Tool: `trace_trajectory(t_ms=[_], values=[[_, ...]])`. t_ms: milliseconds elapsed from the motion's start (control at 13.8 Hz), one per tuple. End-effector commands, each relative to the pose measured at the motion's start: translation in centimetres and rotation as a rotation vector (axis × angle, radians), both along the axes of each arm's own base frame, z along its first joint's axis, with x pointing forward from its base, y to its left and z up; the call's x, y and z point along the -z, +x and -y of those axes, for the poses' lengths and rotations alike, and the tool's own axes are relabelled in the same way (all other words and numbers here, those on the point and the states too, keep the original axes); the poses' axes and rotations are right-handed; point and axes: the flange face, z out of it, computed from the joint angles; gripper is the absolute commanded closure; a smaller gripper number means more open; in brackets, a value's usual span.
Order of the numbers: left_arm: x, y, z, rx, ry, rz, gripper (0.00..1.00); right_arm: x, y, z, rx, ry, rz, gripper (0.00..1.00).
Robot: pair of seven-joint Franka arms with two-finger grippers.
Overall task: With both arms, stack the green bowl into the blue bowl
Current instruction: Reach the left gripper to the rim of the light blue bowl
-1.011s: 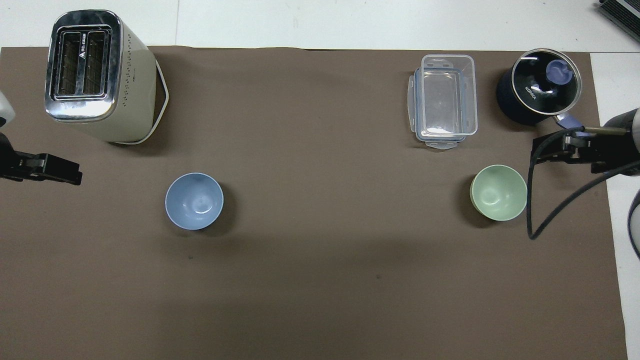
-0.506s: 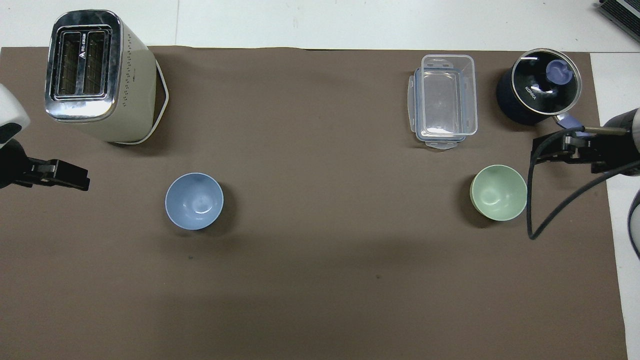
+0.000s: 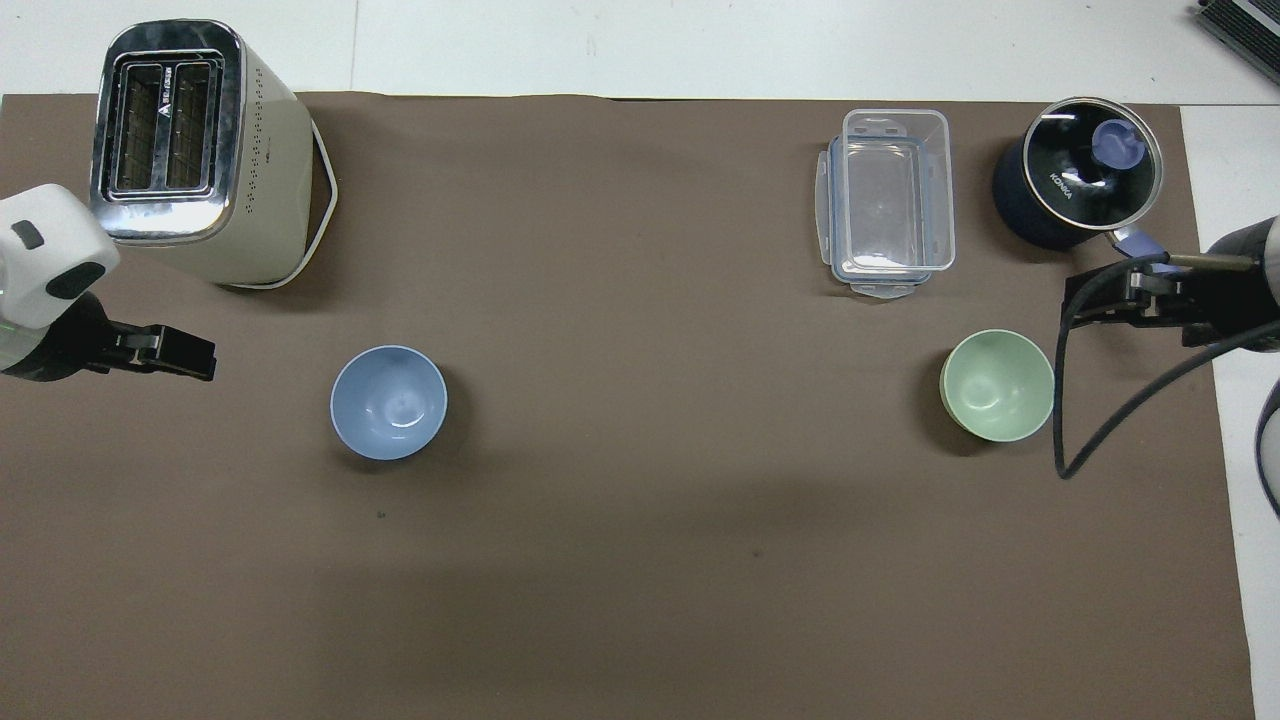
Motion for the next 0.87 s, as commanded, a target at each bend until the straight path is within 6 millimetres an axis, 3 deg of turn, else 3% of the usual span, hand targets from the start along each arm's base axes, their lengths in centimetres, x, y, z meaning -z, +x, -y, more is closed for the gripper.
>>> trace_trajectory(t_ms=[0,506,795], values=[[1.7,-0.6,0.8,-0.002,-0.014,0.017,0.00,-0.3,0.0,0.5,-0.013,0.004,-0.005,0.00],[8.0,-1.1,3.1,-0.030,-0.029,0.033,0.00,-0.3,0.0,0.5,-0.011,0.004,-0.003,0.00],[13.0,-1.4,5.3,-0.073,-0.070,0.062,0.00,-0.3,0.0,0.5,-0.013,0.004,-0.003,0.00]])
